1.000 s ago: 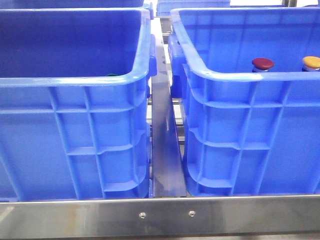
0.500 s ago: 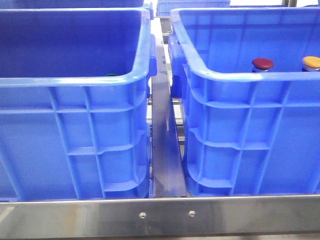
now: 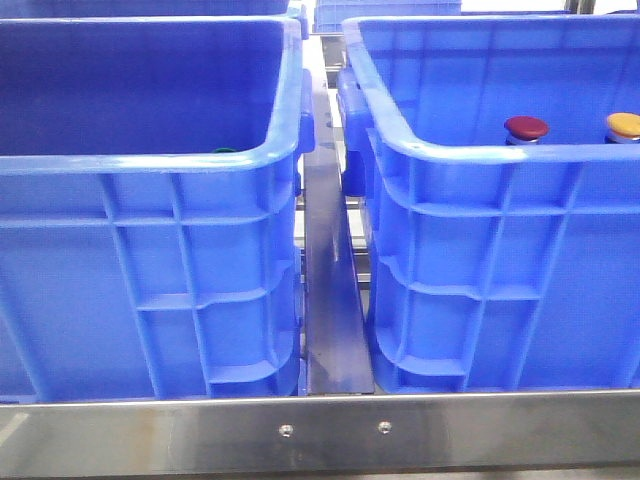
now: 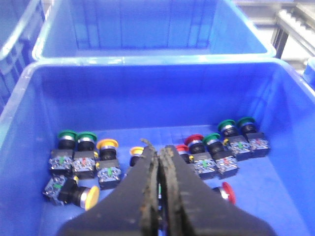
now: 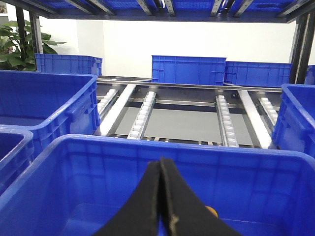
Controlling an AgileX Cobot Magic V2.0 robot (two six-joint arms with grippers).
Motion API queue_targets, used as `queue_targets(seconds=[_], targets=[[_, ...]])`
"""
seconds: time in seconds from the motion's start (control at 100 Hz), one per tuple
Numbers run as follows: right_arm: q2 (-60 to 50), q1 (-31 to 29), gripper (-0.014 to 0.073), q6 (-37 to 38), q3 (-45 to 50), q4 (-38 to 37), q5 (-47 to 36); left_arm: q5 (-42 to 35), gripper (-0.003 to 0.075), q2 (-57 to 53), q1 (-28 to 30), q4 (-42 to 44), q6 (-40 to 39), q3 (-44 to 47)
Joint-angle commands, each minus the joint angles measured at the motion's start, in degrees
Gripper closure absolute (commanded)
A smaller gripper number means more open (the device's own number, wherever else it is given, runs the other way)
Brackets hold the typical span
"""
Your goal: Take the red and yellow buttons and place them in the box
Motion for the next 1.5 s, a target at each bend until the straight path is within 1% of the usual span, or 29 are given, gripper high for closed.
queue_targets(seconds=[0.0, 0.12, 0.22, 0.37, 0.48, 0.64, 0.92, 1.16, 1.49], targets=[[-0.14, 0.02, 0.0661, -0.28, -1.5, 4.77, 1.68, -9.5, 0.0739, -2.78, 2.41, -1.87, 3.03, 2.72], [-0.14, 0.02, 0.0661, -0.28, -1.5, 4.77, 1.68, -13.28, 0.0739, -7.93, 5.22, -1.87, 3.17, 8.8], [-0.14, 0.02, 0.0661, -0.28, -1.5, 4.77, 1.68, -15.44, 0.0739, -12.23, 6.63, -3.32, 4.97, 13.63], [-0.14, 0.02, 0.0661, -0.28, -1.5, 4.77, 1.68, -18.76, 0.0739, -18.31, 8.34, -9.12, 12.15, 20.43], [-0.14, 0.02, 0.0661, -0.28, -1.5, 4.77, 1.68, -19.33, 0.0739, -21.69, 8.89, -10.91, 14.43, 24.11], [-0.14, 0.02, 0.0661, -0.28, -1.5, 4.77, 1.68, -20.03, 0.0739, -25.03, 8.97, -11.11, 14.49, 27.96], [-0.14, 0.02, 0.0661, -0.28, -1.5, 4.77, 1.68, -24.05, 0.0739, -27.1, 8.97, -11.39, 14.63, 32.86], [-0.14, 0.02, 0.0661, -0.28, -1.5, 4.77, 1.68, -29.53, 0.0739, -27.1, 8.97, -11.14, 14.63, 35.97], [-0.14, 0.02, 0.0661, -0.28, -1.5, 4.77, 1.68, -29.05, 0.0739, -27.1, 8.97, -11.05, 14.63, 35.97]])
